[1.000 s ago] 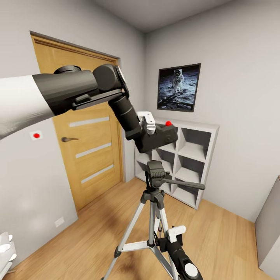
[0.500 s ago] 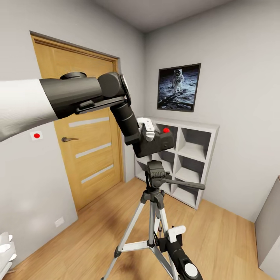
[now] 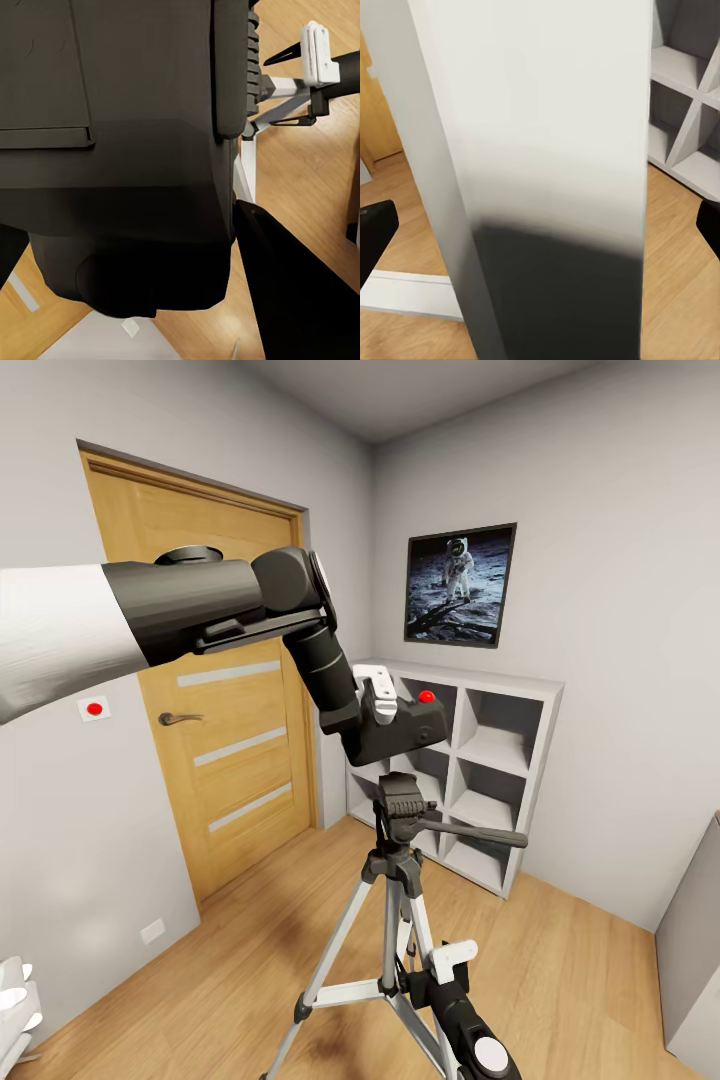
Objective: Attach the digital camera to the camera tripod in the bedroom.
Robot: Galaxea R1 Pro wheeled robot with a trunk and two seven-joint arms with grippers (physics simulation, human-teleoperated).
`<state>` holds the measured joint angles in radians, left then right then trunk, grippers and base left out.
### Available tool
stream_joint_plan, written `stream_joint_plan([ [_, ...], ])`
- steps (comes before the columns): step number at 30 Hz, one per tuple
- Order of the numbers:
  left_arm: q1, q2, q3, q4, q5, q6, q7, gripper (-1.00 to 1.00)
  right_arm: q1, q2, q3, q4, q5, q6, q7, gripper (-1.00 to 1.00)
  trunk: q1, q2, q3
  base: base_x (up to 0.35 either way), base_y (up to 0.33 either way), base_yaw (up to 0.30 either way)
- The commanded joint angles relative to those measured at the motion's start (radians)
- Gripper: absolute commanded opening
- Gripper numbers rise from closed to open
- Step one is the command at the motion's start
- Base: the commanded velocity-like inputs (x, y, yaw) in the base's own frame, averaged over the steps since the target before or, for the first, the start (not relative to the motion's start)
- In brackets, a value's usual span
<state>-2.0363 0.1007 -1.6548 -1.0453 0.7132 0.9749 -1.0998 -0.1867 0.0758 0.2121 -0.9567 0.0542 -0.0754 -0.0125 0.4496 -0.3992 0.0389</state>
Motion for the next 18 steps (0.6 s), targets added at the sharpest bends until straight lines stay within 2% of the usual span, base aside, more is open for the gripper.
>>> stream_joint_plan([
  [1, -0.001, 0.001, -0.002, -0.001, 0.002, 0.002, -0.002, -1.00, 0.000, 0.000, 0.000, 0.001, 0.006, -0.003, -0.001, 1.00, 0.000, -0.001, 0.000, 0.000, 0.000, 0.000],
  [18, 0.002, 0.001, -0.003, 0.007, 0.002, 0.002, -0.002, -1.00, 0.000, 0.000, 0.000, 0.001, 0.006, -0.003, -0.001, 1.00, 0.000, -0.001, 0.000, 0.000, 0.000, 0.000],
])
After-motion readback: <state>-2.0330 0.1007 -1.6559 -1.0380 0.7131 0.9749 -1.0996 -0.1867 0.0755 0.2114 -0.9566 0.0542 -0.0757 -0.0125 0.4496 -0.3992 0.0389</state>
